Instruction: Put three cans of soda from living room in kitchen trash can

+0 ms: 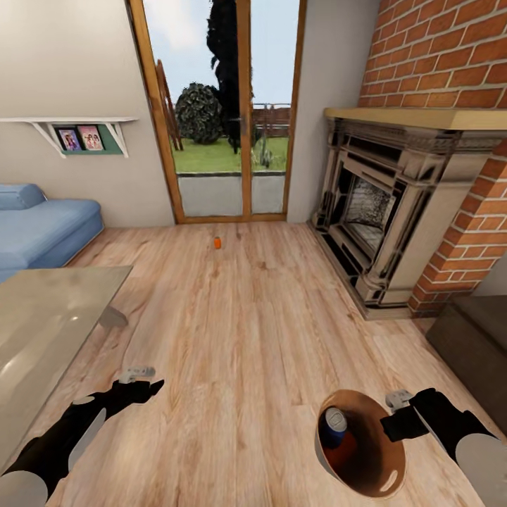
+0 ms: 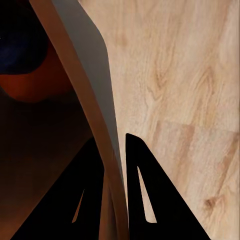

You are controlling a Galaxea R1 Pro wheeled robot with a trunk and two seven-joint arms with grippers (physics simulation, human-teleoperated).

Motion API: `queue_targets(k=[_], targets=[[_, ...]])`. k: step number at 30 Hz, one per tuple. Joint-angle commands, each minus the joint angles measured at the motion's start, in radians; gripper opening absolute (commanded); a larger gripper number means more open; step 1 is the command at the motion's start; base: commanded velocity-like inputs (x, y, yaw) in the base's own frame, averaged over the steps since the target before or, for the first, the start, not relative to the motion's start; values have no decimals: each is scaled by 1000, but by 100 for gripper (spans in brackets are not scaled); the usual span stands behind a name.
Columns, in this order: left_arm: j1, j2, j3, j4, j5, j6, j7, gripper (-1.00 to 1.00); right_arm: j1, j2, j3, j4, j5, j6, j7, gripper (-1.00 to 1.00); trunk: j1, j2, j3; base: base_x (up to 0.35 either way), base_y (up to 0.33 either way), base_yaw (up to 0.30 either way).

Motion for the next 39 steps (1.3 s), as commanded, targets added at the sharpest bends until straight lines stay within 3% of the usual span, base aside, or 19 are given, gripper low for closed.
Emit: queue_targets(k=[1, 21, 25, 28, 31, 32, 39], targets=[[0, 0, 0, 0, 6, 0, 0, 100, -1, 6, -5, 0, -18, 6, 3, -100, 0, 0, 0, 312, -120, 0], [0, 0, 1, 0, 17, 1, -5, 100, -2, 22, -7, -3, -26, 14, 6, -100, 0, 0, 0, 326, -16, 0], [0, 0, 1, 0, 17, 1, -5, 100, -5, 67, -8, -14, -22, 107, 4, -100, 0, 0, 0, 328, 0, 0], [0, 0, 1, 0, 16, 1, -4, 100, -9, 84, -8, -17, -20, 143, 4, -100, 0, 0, 0, 328, 0, 0], [0, 0, 1, 0, 16, 1, -4, 100, -15, 119, -7, -18, -18, 162, 1, -100, 0, 0, 0, 328, 0, 0], [0, 0, 1, 0, 16, 0, -3, 100, -27, 160, -4, -19, -15, 170, -3, -100, 0, 0, 0, 328, 0, 0], [0, 0, 1, 0, 16, 0, -3, 100, -32, 176, 2, -19, 5, 172, -14, -100, 0, 0, 0, 328, 2, 0]])
